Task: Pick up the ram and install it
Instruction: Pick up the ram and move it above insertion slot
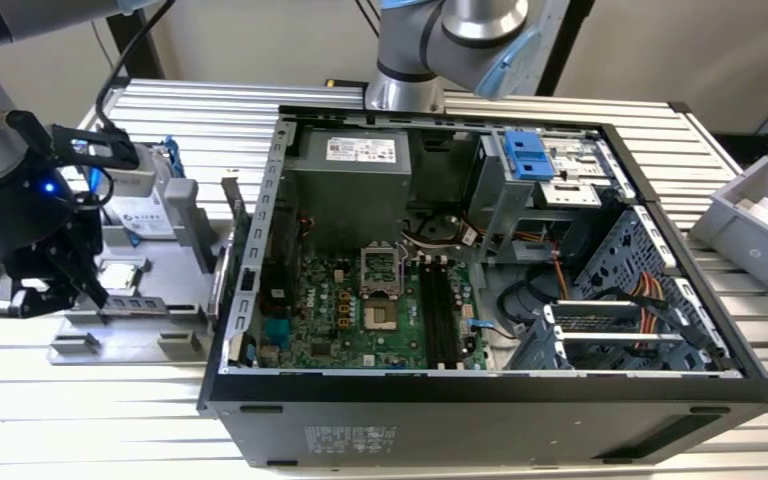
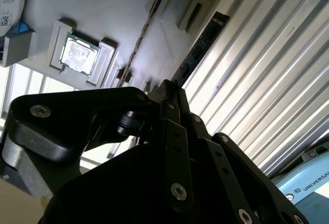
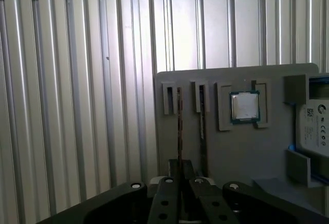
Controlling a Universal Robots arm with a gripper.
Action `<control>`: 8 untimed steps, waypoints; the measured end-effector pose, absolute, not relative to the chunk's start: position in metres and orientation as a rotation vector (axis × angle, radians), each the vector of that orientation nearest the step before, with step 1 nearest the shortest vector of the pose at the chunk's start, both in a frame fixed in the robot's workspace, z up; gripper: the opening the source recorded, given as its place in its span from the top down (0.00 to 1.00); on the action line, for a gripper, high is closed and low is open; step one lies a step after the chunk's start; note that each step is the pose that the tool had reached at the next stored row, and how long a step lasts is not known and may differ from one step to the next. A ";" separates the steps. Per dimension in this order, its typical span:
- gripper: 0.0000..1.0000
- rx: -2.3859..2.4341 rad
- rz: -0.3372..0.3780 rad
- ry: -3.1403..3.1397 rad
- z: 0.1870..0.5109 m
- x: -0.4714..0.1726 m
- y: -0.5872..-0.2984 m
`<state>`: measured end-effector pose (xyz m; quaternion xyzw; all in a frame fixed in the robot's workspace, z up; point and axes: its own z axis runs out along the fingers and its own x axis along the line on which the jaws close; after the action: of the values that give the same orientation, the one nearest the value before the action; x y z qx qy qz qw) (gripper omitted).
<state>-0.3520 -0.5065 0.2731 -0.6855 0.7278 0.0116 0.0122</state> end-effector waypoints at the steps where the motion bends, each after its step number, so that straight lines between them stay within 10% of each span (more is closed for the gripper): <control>1: 1.00 -2.137 0.036 2.269 0.274 -0.352 -0.507; 8: 1.00 -2.137 0.036 2.269 0.277 -0.352 -0.506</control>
<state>-0.3521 -0.5065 0.2769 -0.6855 0.7278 0.0116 0.0121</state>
